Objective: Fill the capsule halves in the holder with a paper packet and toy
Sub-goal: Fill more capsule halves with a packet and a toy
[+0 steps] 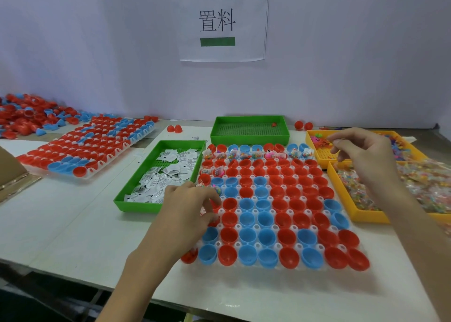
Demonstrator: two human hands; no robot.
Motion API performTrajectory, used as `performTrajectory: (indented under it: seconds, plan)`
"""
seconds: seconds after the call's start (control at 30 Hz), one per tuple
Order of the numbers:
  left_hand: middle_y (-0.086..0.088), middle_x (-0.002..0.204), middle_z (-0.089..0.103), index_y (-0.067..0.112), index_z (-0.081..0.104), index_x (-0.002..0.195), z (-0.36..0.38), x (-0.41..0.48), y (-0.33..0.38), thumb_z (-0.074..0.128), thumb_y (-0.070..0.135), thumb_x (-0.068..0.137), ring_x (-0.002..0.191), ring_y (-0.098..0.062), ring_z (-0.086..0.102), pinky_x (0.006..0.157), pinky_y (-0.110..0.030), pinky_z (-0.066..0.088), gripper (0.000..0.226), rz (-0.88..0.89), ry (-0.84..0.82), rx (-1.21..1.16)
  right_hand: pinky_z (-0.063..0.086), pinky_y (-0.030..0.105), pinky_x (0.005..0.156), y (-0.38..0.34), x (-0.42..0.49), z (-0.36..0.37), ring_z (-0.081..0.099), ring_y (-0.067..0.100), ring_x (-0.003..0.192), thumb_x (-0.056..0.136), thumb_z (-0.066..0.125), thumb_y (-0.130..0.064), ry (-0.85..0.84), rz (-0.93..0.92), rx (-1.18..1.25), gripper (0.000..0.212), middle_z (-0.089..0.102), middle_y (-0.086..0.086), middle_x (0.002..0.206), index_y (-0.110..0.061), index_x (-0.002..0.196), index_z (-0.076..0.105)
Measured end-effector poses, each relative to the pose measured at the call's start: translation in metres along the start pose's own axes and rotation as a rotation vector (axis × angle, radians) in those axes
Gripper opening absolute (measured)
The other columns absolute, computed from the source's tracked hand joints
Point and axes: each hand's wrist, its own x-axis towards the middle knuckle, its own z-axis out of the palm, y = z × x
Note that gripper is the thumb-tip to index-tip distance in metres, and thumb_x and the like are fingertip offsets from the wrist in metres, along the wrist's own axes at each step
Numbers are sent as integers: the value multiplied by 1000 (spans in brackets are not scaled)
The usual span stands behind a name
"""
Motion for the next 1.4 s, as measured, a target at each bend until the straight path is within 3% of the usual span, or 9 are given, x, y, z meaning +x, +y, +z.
performTrajectory:
  seconds: [0.23, 0.47, 0.63, 0.7, 0.8, 1.03, 1.17, 1.3, 1.4]
  plan:
    - [28, 75, 61, 39, 72, 97, -10, -2, 1, 77, 41, 84, 89, 5, 49, 96, -39, 42, 14, -3, -24, 5, 54, 28, 65, 7, 5, -4, 58, 5, 59, 96, 59, -8, 10, -7, 2, 23, 69, -7, 71, -25, 88, 73]
    - [35, 76, 55, 39, 74, 94, -17, -9, -1, 77, 43, 81, 88, 5, 53, 94, -41, 46, 14, 21, 24, -98, 53, 28, 66, 10, 8, -8, 60, 12, 66, 95, 58, -8, 32, 20, -12, 25, 69, 0, 75, -25, 87, 73]
    - [34, 104, 60, 39, 68, 109, -22, 8, -32, 62, 33, 95, 98, 23, 50, 81, -11, 37, 17, 18, 210, -268, 46, 28, 60, 28, 15, -27, 61, 11, 76, 95, 64, -18, 8, 39, -412, 11, 70, 1, 92, -21, 98, 73]
    - [15, 121, 65, 28, 68, 120, -21, 21, -56, 61, 22, 98, 100, 15, 53, 86, -13, 39, 24, -128, 243, -258, 46, 31, 64, 39, 18, -37, 60, 14, 78, 94, 66, -24, -106, 164, -626, 19, 68, 5, 104, -19, 112, 70]
    - [-7, 141, 58, 16, 62, 133, -15, 37, -84, 70, 19, 92, 123, -20, 55, 105, -38, 42, 41, -364, 40, -126, 51, 40, 84, 45, 18, -43, 63, 29, 100, 91, 72, -24, -259, 315, -748, 41, 67, 12, 117, -15, 130, 62]
    - [-9, 111, 73, 14, 78, 93, 2, 49, -91, 82, 19, 81, 102, -27, 66, 92, -46, 55, 14, -440, 175, -159, 56, 43, 80, 41, 14, -39, 65, 20, 82, 86, 75, -9, -187, 240, -688, 14, 71, 4, 87, -22, 81, 73]
    - [-4, 90, 73, 21, 74, 84, 5, 44, -92, 79, 24, 84, 81, -18, 66, 79, -42, 58, 6, -441, 304, -261, 55, 38, 72, 42, 14, -39, 66, 18, 74, 86, 73, -8, -127, 218, -665, 12, 70, 1, 81, -20, 83, 73]
    - [-1, 90, 71, 23, 72, 81, 3, 43, -93, 81, 19, 82, 89, -18, 64, 85, -37, 53, 9, -410, 389, -373, 55, 48, 86, 43, 15, -37, 64, 28, 95, 88, 76, -18, -202, 284, -697, 15, 65, 4, 97, -19, 99, 67]
    - [1, 85, 71, 19, 73, 83, 0, 41, -92, 82, 12, 80, 88, -16, 66, 84, -34, 50, 11, -396, 463, -438, 55, 43, 82, 46, 17, -39, 63, 28, 90, 86, 76, -11, -168, 259, -697, 14, 68, 9, 96, -17, 98, 71]
